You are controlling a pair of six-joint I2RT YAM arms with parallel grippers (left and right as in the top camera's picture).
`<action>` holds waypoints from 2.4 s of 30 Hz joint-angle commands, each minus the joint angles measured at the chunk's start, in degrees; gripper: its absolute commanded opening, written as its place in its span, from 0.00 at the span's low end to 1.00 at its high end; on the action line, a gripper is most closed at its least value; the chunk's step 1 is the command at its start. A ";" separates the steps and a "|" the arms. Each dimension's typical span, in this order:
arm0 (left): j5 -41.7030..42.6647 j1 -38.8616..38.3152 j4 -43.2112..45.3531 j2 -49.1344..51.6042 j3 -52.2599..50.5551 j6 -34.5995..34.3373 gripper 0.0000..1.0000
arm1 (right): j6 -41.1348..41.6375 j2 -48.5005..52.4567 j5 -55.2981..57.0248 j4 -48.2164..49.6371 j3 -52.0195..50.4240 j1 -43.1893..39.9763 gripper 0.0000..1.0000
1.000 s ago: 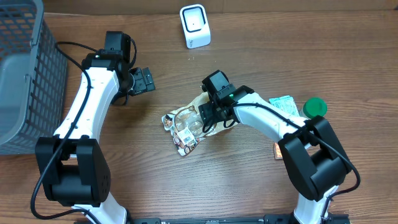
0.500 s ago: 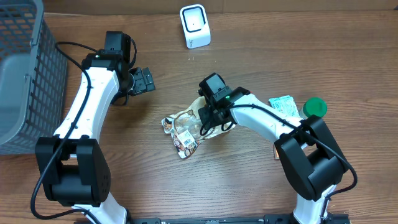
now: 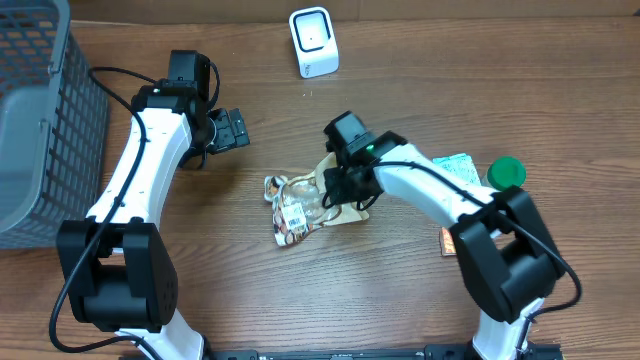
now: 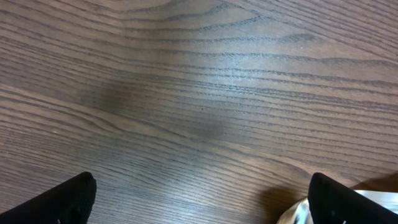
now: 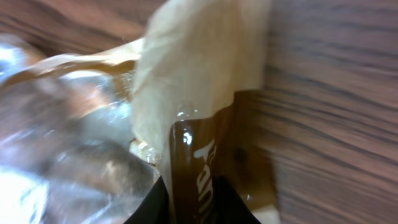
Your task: Scan the item barcode
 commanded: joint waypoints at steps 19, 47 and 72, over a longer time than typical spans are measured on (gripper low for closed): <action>-0.35 -0.09 0.11 -0.66 0.63 1.07 1.00 | 1.33 -21.77 -8.55 1.92 3.23 -2.54 0.04; -0.35 -0.09 0.11 -0.66 0.61 1.07 1.00 | -33.42 -13.75 30.34 29.64 33.70 -2.27 0.04; -0.35 -0.09 0.11 -0.66 0.61 1.09 1.00 | -61.22 26.71 48.19 87.60 33.70 -2.58 0.04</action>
